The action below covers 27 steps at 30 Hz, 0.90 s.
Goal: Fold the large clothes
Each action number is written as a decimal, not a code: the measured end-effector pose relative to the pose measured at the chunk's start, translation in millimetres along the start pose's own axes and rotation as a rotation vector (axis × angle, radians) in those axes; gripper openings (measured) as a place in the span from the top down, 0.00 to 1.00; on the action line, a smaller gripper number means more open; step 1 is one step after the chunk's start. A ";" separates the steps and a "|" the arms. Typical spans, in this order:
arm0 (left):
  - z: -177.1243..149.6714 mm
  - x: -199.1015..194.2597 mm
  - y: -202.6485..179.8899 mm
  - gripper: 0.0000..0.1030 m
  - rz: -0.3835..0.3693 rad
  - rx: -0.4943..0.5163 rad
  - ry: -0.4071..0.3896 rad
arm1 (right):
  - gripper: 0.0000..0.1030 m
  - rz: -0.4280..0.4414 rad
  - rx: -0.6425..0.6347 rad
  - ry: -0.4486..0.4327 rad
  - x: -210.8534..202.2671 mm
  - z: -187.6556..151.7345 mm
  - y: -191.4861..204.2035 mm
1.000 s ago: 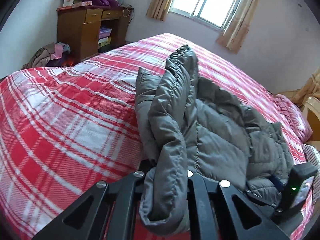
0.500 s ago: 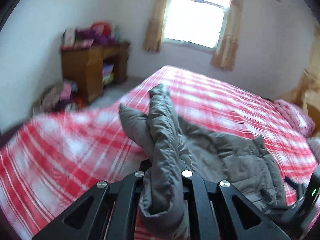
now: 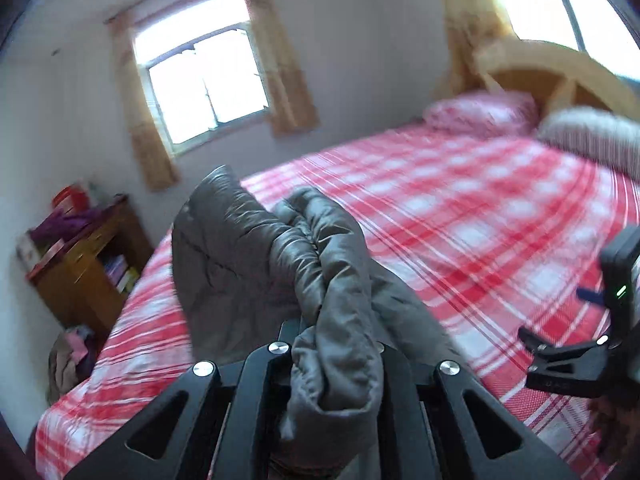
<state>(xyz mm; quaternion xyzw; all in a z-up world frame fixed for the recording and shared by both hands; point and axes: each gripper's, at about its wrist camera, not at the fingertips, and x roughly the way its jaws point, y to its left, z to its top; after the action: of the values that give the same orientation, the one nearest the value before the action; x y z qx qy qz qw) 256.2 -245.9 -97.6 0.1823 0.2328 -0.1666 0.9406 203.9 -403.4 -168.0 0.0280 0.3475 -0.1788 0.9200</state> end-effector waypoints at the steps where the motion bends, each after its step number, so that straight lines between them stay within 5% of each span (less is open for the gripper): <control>1: -2.7 10.6 -15.8 0.93 -0.011 0.022 0.024 | 0.00 -0.010 0.008 0.008 0.0 -3.2 -9.6; 6: -24.6 33.9 -69.1 0.86 0.005 0.148 0.070 | 0.00 -0.030 0.047 0.048 9.3 -16.0 -41.8; 10: -14.8 -3.7 -68.7 0.75 0.018 0.160 0.053 | 0.00 0.001 0.090 0.074 15.6 -17.8 -53.7; 11: -7.3 -24.8 -65.4 0.61 0.004 0.156 0.012 | 0.00 0.004 0.089 0.075 16.0 -17.2 -54.0; 12: -0.3 -39.9 -62.8 0.34 -0.010 0.149 -0.023 | 0.00 0.006 0.087 0.076 17.2 -16.8 -54.6; 14: 10.3 -71.6 -46.9 0.03 -0.016 0.105 -0.095 | 0.05 0.018 0.083 0.078 18.6 -14.8 -54.8; 16: 19.2 -95.6 -22.5 0.02 0.006 0.050 -0.148 | 0.20 0.004 0.067 0.067 15.7 -9.8 -54.3; 19: 26.9 -97.3 27.5 0.02 0.136 -0.050 -0.125 | 0.25 0.009 0.077 0.058 7.9 5.7 -56.2; 20: 26.5 -85.8 48.7 0.02 0.231 -0.089 -0.093 | 0.27 0.018 0.082 0.051 2.7 15.2 -55.8; 23: 12.6 -27.7 119.8 0.02 0.492 -0.232 0.106 | 0.33 0.011 0.058 -0.016 -24.5 57.9 -40.1; 27: -24.4 45.0 194.1 0.02 0.634 -0.434 0.311 | 0.33 0.064 -0.020 -0.086 -57.3 119.8 18.0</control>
<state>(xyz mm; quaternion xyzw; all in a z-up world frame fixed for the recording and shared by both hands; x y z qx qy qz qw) 361.9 -75.5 -88.6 0.0657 0.3344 0.2140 0.9155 245.7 -389.9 -41.4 0.0221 0.3082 -0.1467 0.9397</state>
